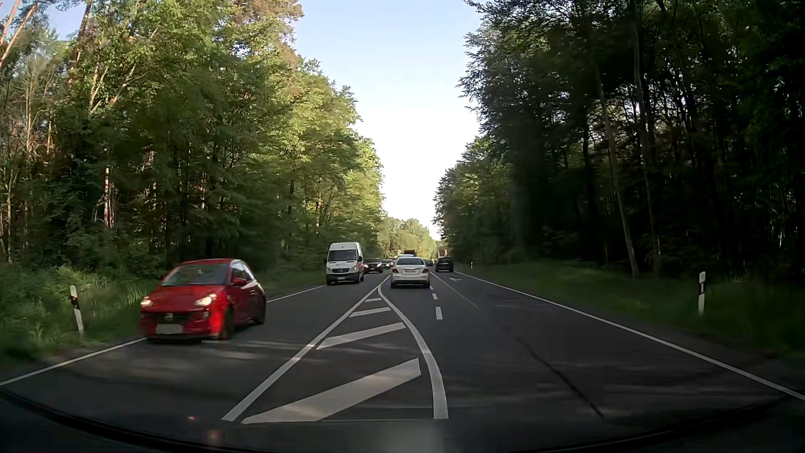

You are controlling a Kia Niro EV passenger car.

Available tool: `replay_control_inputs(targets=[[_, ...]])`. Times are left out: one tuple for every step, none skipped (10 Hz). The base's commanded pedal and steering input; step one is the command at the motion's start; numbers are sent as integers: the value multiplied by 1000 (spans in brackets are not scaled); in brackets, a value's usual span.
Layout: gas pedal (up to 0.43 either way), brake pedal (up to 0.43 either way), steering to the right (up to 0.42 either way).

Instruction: Follow the waypoints while adhering to traffic rules and regulations

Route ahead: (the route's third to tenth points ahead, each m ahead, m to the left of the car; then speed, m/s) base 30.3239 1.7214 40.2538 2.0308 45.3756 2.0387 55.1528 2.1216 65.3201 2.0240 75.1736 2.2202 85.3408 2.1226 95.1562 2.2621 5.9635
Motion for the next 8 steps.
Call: replay_control_inputs(targets=[[0, 0, -4], [0, 0, -4], [0, 0, -4], [0, 0, -5], [0, 0, -5], [0, 0, -5], [0, 0, -6], [0, 0, -6]])
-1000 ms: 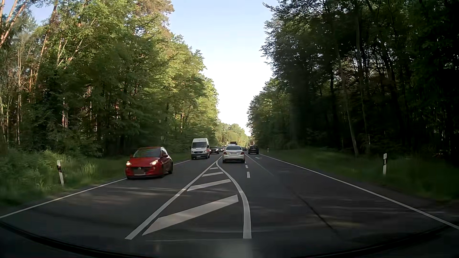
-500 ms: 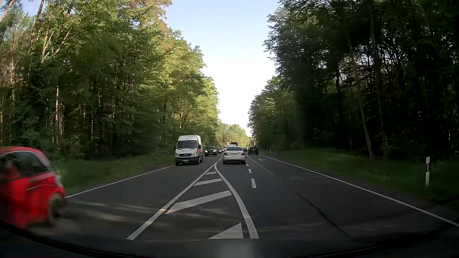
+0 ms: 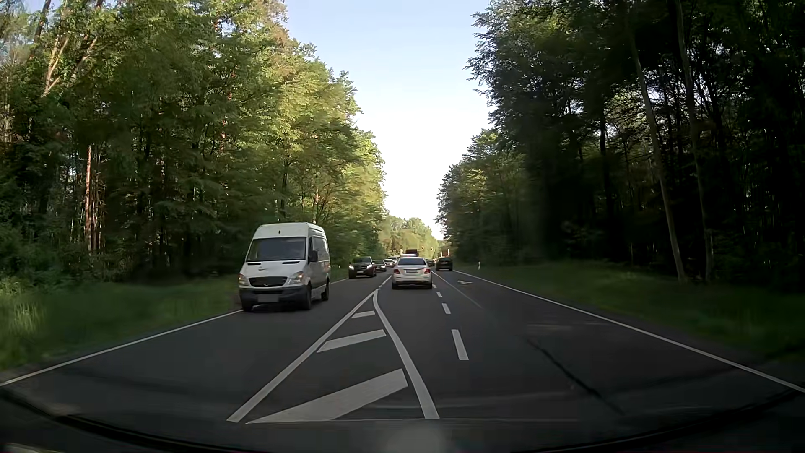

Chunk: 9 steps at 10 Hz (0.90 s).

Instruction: Follow the waypoints while adhering to traffic rules and regulations

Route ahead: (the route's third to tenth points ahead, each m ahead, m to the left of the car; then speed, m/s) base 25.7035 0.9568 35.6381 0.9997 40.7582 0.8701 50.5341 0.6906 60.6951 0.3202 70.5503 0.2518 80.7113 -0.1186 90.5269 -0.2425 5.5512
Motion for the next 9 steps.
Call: replay_control_inputs(targets=[[0, 0, -6], [0, 0, -6], [0, 6, -6], [0, 0, -6], [0, 0, -6], [0, 0, -6], [0, 0, -6], [0, 0, -6], [0, 0, -7]])
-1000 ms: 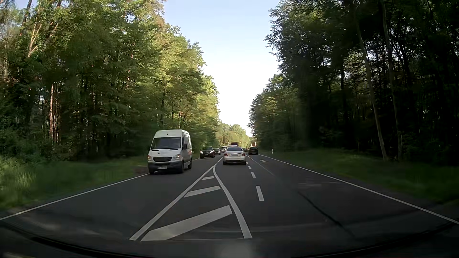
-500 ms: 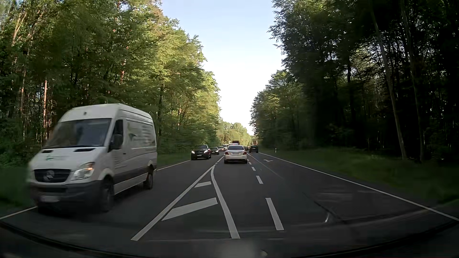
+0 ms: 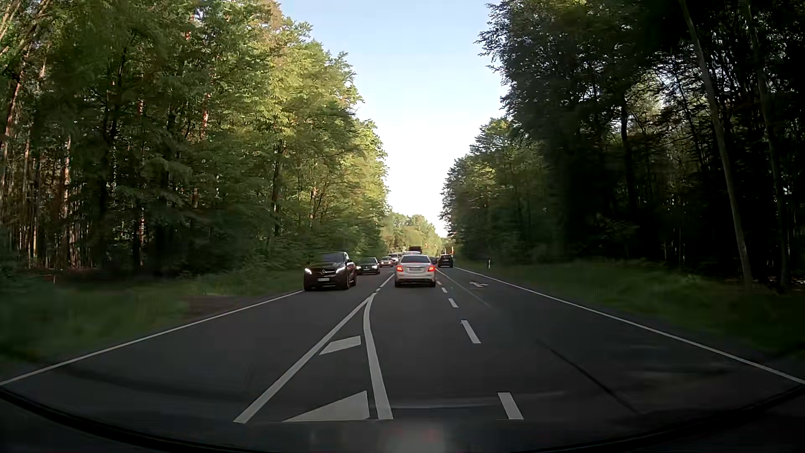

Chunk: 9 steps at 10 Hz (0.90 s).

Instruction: Follow the waypoints while adhering to traffic rules and regulations

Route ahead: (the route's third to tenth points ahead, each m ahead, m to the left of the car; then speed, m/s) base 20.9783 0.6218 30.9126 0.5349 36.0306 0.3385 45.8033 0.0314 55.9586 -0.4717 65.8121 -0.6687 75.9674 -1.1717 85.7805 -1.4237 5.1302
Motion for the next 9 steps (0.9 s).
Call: replay_control_inputs(targets=[[0, 0, -7], [0, 0, -6], [0, 0, 0], [0, 0, 7], [0, 6, 16], [0, 0, 18], [0, 0, 17], [0, 0, 14], [0, 0, 13]])
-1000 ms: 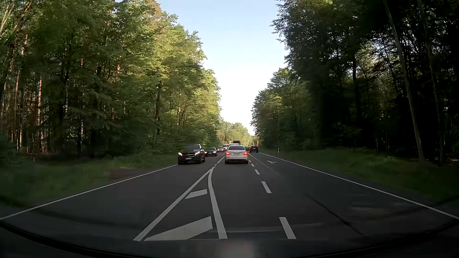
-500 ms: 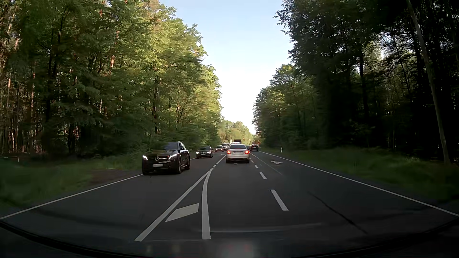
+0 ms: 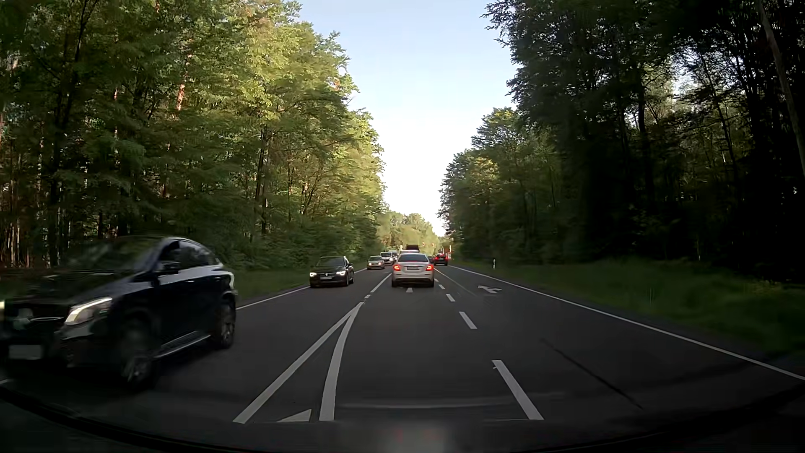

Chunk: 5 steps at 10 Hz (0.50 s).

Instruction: Follow the waypoints while adhering to traffic rules and regulations

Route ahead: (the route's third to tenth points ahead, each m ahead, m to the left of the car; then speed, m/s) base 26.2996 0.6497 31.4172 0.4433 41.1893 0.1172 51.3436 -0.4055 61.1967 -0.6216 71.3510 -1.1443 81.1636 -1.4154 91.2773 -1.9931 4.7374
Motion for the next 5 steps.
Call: replay_control_inputs(targets=[[0, 0, 12], [0, 0, 9], [0, 6, -1], [0, 0, -5], [0, 0, 0]])
